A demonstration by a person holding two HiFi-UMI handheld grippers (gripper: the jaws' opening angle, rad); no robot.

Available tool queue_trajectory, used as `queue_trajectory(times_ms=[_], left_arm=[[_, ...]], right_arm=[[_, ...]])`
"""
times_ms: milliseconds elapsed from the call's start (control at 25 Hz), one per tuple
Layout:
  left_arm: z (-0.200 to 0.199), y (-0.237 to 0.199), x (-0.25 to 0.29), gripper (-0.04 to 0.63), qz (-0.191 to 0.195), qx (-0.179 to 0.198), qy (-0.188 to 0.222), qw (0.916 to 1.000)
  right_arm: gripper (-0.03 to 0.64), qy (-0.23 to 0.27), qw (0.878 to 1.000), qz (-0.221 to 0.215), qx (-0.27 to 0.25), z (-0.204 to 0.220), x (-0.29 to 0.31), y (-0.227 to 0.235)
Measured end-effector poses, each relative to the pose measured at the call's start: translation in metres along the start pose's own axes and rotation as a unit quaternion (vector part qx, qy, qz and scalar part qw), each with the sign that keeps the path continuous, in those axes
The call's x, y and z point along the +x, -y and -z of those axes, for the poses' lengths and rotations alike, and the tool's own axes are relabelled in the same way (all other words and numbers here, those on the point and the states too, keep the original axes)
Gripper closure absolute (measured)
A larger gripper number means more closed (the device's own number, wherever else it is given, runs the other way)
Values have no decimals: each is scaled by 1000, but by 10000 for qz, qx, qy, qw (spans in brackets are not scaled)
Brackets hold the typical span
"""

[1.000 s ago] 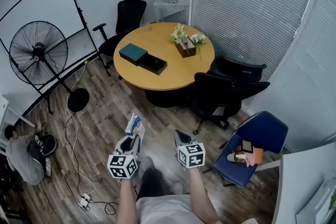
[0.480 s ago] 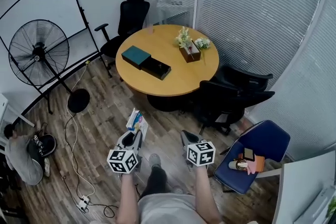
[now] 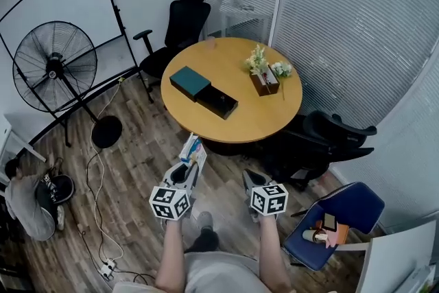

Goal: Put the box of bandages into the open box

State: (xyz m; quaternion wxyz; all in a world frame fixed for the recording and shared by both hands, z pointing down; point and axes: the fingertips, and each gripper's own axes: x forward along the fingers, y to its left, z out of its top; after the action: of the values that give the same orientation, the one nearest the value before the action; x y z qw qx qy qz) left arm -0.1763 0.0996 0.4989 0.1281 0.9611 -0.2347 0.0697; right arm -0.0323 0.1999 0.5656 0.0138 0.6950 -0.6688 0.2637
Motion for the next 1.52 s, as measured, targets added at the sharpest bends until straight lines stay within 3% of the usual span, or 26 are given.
queue_trajectory(times_ms=[400,800,1520], left_arm=[[-37,-73,62,503,-2,25,-24,10000],[-54,-120,124,503,246,-9,-32,9997],[-25,-157,161,503,572,-468,-193,9971]], right_arm=[[620,-54,10000,37,30,-47,82,12],[620,-67,9997,228,48,-83,143,31],[620,-213,9959,846,231,-65,170,60]])
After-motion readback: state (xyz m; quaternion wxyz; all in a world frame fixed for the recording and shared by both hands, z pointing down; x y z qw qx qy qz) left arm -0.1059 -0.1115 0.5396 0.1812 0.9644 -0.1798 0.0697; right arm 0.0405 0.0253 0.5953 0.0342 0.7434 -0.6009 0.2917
